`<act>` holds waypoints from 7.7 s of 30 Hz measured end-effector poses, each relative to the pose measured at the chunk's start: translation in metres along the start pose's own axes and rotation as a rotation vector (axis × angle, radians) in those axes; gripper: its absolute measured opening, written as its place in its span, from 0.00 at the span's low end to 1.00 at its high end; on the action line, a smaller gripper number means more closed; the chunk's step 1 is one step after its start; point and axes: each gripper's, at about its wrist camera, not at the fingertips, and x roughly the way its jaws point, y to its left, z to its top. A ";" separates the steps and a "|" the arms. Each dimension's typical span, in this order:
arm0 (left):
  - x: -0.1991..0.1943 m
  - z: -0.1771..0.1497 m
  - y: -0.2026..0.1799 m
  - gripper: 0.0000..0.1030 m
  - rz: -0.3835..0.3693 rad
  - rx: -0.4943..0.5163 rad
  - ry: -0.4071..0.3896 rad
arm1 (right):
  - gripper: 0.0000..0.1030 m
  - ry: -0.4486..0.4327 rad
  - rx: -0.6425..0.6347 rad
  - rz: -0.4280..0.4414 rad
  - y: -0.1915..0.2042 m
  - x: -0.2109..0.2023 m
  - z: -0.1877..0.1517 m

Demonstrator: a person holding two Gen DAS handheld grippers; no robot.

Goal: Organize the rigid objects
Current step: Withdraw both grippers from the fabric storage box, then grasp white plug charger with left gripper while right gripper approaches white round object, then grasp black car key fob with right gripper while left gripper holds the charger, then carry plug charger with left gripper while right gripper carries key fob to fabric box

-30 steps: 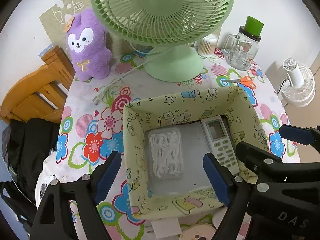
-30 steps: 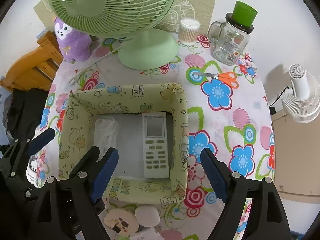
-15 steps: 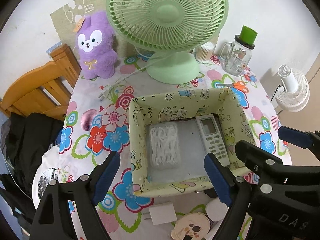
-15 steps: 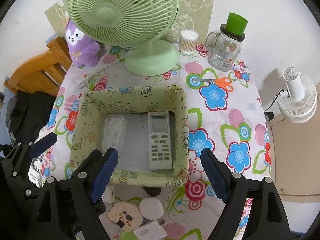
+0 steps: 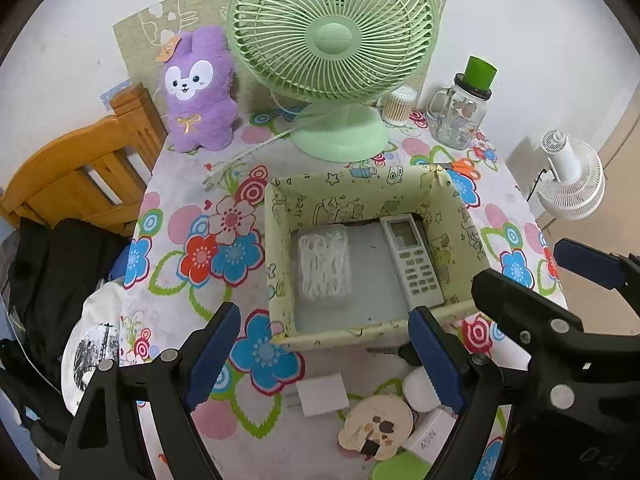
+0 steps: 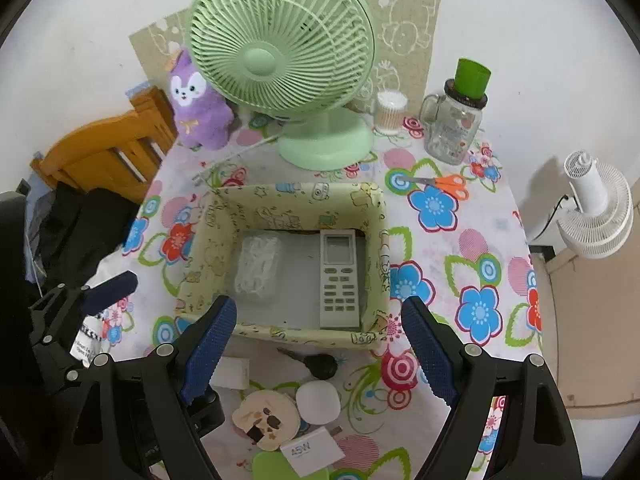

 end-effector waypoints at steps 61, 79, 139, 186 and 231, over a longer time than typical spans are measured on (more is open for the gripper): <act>0.058 -0.094 0.016 0.84 -0.057 -0.001 0.073 | 0.84 -0.074 0.045 0.015 -0.012 0.043 -0.108; 0.083 -0.100 0.009 0.84 0.037 -0.015 0.037 | 0.84 -0.040 0.026 0.015 -0.024 0.091 -0.111; 0.097 -0.094 -0.003 0.65 0.002 0.009 0.100 | 0.35 0.043 -0.199 0.071 0.004 0.136 -0.099; 0.012 -0.077 -0.027 0.65 -0.027 0.129 -0.012 | 0.35 -0.009 -0.020 0.004 -0.016 0.040 -0.095; -0.003 -0.013 -0.008 0.65 -0.042 0.094 -0.083 | 0.35 -0.021 -0.054 0.004 -0.010 0.014 -0.028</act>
